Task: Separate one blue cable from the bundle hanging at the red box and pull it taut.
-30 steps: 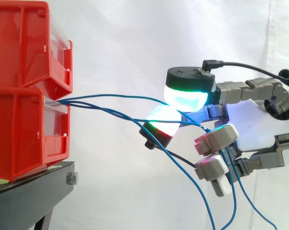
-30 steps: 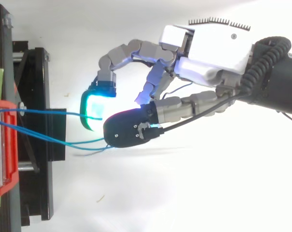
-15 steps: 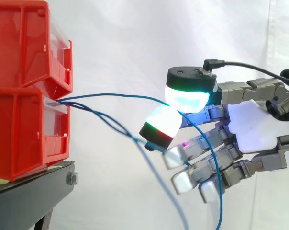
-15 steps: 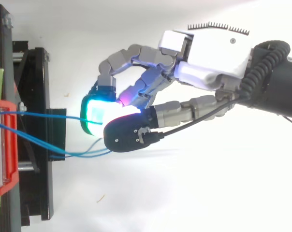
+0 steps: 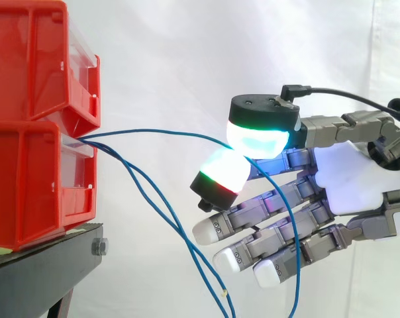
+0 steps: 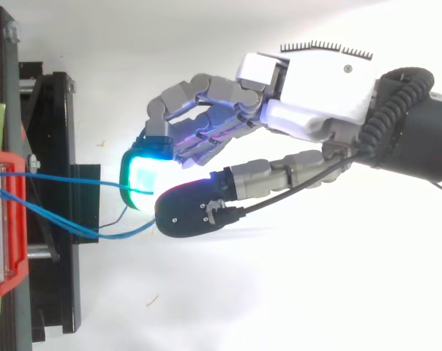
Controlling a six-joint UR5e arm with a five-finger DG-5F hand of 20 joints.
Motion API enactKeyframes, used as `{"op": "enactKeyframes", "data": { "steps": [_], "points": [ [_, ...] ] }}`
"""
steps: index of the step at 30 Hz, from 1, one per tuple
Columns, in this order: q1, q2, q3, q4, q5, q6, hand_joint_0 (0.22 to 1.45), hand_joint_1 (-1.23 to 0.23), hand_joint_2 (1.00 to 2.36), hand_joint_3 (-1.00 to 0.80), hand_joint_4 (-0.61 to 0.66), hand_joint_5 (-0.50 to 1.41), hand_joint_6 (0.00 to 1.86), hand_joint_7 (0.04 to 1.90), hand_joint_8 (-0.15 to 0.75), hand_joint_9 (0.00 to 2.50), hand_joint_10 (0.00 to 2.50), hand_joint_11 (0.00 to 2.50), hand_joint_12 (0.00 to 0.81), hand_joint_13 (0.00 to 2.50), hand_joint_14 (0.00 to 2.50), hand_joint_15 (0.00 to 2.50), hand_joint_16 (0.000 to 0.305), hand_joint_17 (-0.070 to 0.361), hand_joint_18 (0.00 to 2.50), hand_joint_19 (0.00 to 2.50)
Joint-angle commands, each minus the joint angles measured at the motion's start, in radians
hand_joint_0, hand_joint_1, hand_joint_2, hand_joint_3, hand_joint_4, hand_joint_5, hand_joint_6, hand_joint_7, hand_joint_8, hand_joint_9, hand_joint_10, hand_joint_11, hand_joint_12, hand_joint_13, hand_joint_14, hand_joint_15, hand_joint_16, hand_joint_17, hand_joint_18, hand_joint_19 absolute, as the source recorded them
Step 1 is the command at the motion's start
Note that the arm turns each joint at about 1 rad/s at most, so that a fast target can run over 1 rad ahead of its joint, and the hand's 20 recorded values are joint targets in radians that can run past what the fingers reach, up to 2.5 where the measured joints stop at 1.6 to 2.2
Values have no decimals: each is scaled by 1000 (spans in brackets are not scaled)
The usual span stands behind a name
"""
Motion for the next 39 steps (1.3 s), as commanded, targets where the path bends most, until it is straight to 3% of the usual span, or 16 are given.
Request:
{"op": "enactKeyframes", "data": {
  "steps": [1,5,8,9,17,20,24,39],
  "points": [
    [-1,-2,-1,1,0,0,658,-885,1029,70,-435,-138,916,1294,182,677,5,220,264,690,11,338,42,94,691,394],
    [0,-5,-42,13,-3,0,640,-865,1109,75,-440,-132,921,1289,198,736,8,298,278,723,12,372,43,97,705,409],
    [5,-4,-96,80,-1,2,632,-860,1147,67,-439,-131,922,1285,205,766,7,328,283,737,12,395,43,98,713,409],
    [8,-4,-127,129,0,5,632,-860,1153,65,-440,-131,923,1278,204,774,7,342,284,740,12,396,43,98,714,414],
    [16,15,-171,142,-1,5,622,-853,1192,59,-435,-127,922,1275,206,819,8,402,294,779,14,450,45,100,741,435],
    [19,54,-226,162,14,3,619,-854,1211,55,-434,-126,921,1277,210,831,8,413,295,793,16,466,45,101,751,443],
    [22,62,-239,165,29,5,615,-852,1223,56,-436,-125,920,1283,209,843,11,434,300,805,16,480,45,102,759,451],
    [29,61,-239,175,28,-35,598,-842,1283,38,-424,-124,920,1280,218,889,9,486,313,845,15,530,47,106,806,482]
  ]
}}
